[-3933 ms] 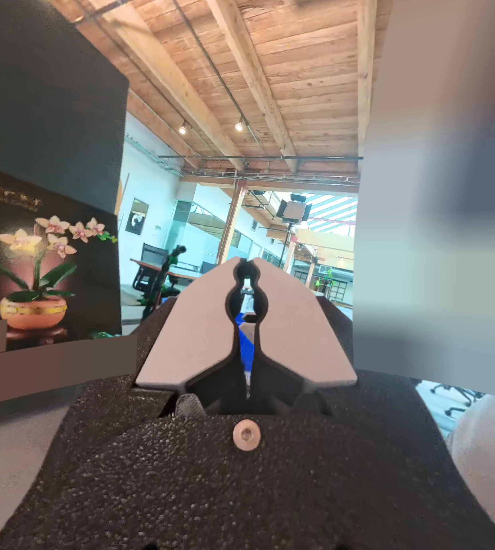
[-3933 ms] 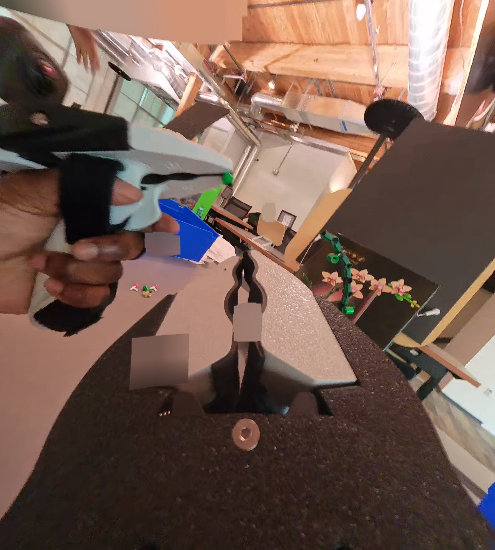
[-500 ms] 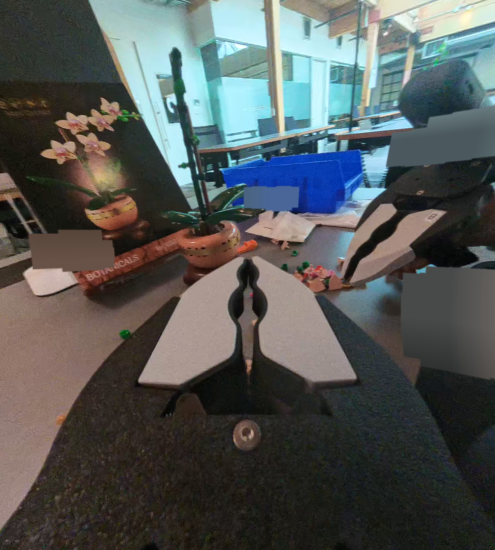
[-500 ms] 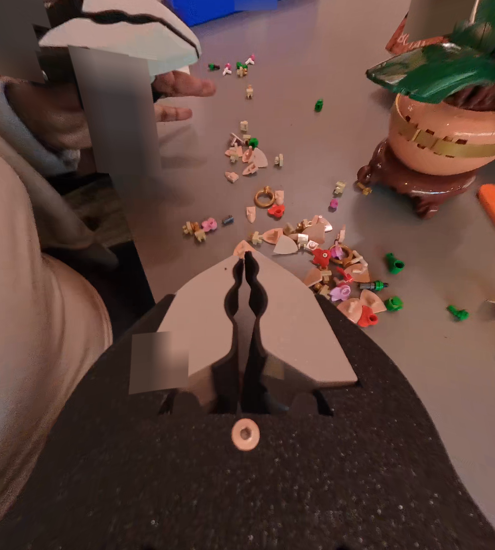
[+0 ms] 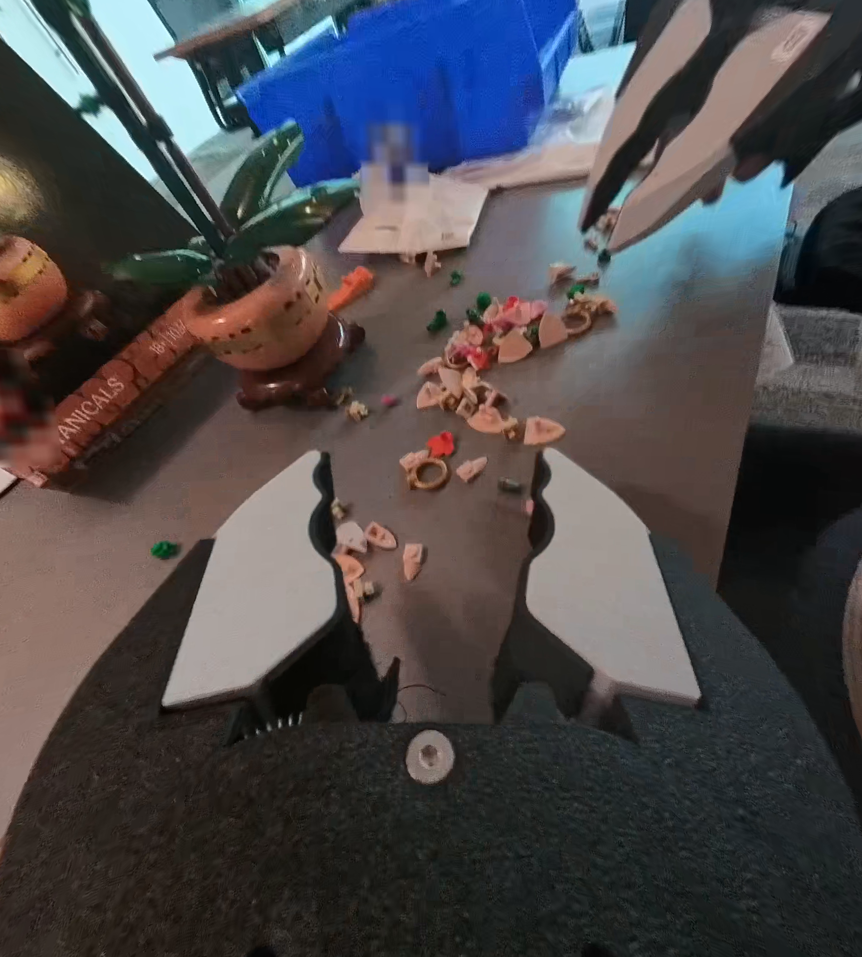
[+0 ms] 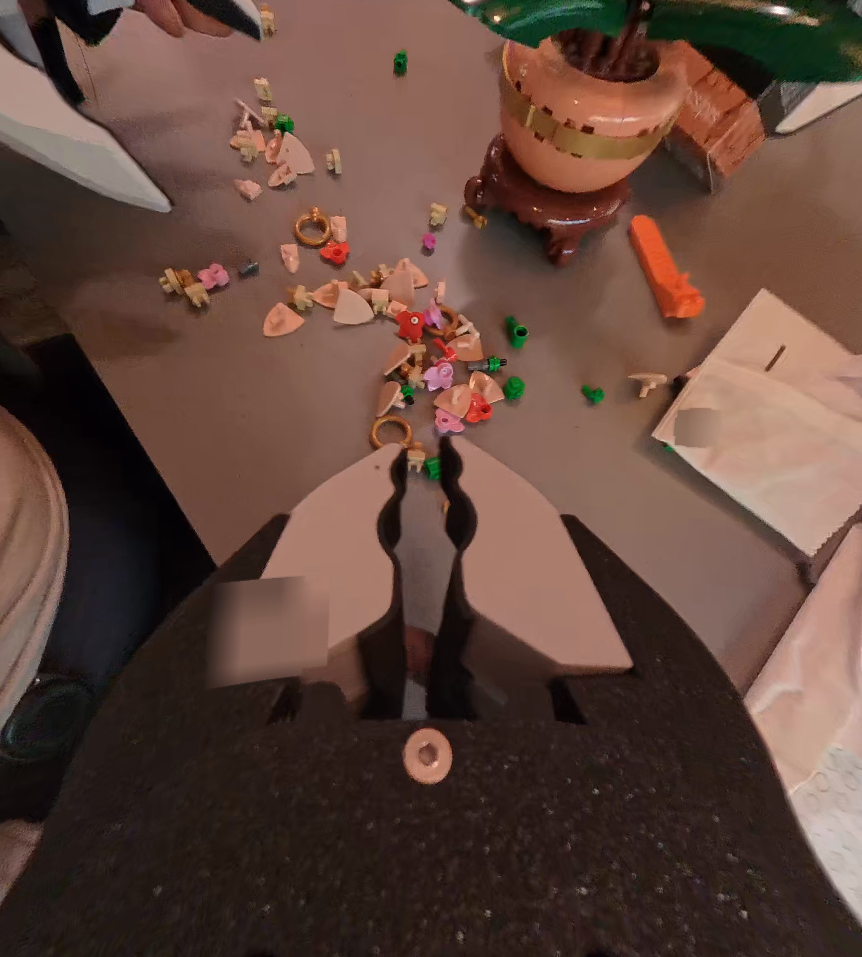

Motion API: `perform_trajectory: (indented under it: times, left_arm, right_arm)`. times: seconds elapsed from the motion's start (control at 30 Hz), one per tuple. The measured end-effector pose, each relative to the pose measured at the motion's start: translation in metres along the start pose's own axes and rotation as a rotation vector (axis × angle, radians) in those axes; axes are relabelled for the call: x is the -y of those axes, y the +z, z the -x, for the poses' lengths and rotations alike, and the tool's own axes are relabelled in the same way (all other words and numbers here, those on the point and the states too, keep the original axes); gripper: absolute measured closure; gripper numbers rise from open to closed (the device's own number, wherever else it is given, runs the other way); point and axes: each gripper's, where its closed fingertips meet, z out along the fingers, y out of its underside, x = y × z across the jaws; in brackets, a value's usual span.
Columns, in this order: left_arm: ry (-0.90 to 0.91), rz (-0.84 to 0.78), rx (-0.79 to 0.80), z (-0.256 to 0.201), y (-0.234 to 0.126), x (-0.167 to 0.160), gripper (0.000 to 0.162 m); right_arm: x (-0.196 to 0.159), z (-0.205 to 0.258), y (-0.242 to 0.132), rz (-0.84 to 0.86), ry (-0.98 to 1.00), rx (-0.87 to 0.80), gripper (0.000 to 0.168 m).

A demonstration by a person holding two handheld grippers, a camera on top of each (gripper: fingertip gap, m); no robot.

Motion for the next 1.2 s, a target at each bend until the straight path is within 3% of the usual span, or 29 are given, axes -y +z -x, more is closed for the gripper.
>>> perform_trajectory:
  times: [0.07, 0.13, 0.23, 0.37, 0.47, 0.6, 0.73, 0.87, 0.97, 1.07, 1.2]
  left_arm:
    - [0.030, 0.087, -0.017, -0.003, -0.007, -0.017, 0.099]
    - [0.106, 0.144, 0.019, 0.000, -0.019, -0.029, 0.113]
    - [0.190, 0.127, 0.160, 0.013, -0.034, -0.027, 0.122]
    - [0.077, 0.161, 0.077, -0.005, -0.033, -0.034, 0.121]
    - [0.073, 0.192, -0.008, -0.021, -0.024, -0.036, 0.121]
    - [0.056, 0.224, -0.106, -0.036, -0.010, -0.034, 0.127]
    - [-0.019, 0.194, -0.213, -0.048, -0.005, -0.024, 0.134]
    - [-0.085, 0.161, -0.216, -0.045, 0.001, -0.016, 0.135]
    - [-0.019, 0.066, -0.199, -0.040, 0.005, 0.003, 0.125]
    - [0.010, -0.035, -0.189, -0.028, 0.015, 0.034, 0.127]
    - [0.046, -0.040, -0.216, -0.029, 0.036, 0.049, 0.126]
  right_arm:
    - [-0.002, 0.007, 0.004, 0.023, -0.043, 0.027, 0.140]
    - [-0.007, 0.011, 0.010, 0.072, -0.060, 0.054, 0.158]
    - [-0.004, 0.010, 0.017, 0.069, -0.052, 0.076, 0.163]
    - [-0.002, 0.016, 0.016, 0.067, -0.073, 0.133, 0.159]
    - [-0.011, 0.019, 0.011, 0.122, -0.080, 0.144, 0.159]
    - [-0.003, 0.042, 0.010, 0.069, -0.075, 0.221, 0.160]
    - [-0.031, 0.012, -0.001, 0.198, -0.032, 0.083, 0.161]
    - [-0.031, 0.010, -0.005, 0.171, 0.036, 0.077, 0.158]
    - [-0.027, 0.016, 0.002, 0.158, 0.009, 0.082, 0.155]
    - [-0.022, 0.017, 0.010, 0.122, 0.048, 0.091, 0.155]
    - [-0.024, 0.015, 0.016, 0.157, 0.087, 0.084, 0.144]
